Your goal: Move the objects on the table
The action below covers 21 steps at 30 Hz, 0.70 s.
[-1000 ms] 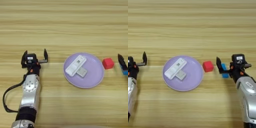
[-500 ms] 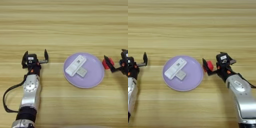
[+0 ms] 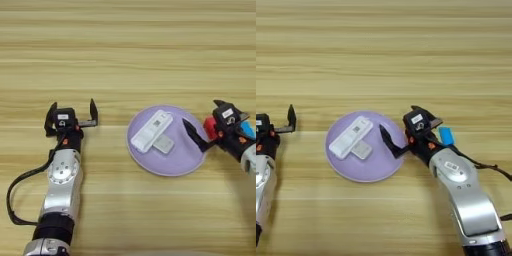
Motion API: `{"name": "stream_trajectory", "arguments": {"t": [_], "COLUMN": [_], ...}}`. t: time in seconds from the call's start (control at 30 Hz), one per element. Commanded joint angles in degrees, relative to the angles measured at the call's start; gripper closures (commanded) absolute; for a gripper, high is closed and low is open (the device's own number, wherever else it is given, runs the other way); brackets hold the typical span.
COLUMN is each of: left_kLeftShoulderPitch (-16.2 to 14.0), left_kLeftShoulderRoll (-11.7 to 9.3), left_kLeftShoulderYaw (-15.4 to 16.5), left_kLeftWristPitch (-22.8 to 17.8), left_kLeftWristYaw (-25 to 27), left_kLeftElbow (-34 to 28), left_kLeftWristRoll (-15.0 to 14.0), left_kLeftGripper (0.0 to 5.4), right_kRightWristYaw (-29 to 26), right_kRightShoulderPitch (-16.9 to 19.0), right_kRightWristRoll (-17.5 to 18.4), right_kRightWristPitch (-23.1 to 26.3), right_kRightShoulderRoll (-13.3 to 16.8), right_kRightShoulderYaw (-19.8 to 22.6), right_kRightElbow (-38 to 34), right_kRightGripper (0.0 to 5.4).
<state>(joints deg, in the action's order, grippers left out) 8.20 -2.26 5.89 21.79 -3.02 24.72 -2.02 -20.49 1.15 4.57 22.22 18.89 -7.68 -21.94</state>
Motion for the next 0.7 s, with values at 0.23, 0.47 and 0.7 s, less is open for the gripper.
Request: {"name": "stream_trajectory", "arguments": {"t": [0.23,0.47,0.7], "left_kLeftShoulderPitch": [0.9,0.6,0.6], "left_kLeftShoulderRoll": [0.0,0.1,0.1], "left_kLeftShoulderYaw": [-0.2,-0.3,-0.2], "left_kLeftWristPitch": [0.5,0.4,0.3], "left_kLeftWristYaw": [-0.3,-0.5,-0.6], "left_kLeftElbow": [0.8,0.4,0.3], "left_kLeftWristRoll": [0.8,0.9,1.1], "left_kLeftGripper": [0.00,0.00,0.00], "right_kRightWristYaw": [-2.6,-4.1,-4.5], "right_kRightShoulderPitch": [0.2,0.9,0.6], "right_kRightWristRoll": [-1.0,-2.2,-4.0], "right_kRightWristPitch": [-0.3,1.1,3.5], "right_kRightShoulderRoll": [-1.4,-0.5,0.2], "right_kRightShoulderYaw": [-6.5,-9.4,-11.2], "right_kRightElbow": [0.7,1.5,3.5], "right_kRightGripper": [0.05,0.05,0.05]}}
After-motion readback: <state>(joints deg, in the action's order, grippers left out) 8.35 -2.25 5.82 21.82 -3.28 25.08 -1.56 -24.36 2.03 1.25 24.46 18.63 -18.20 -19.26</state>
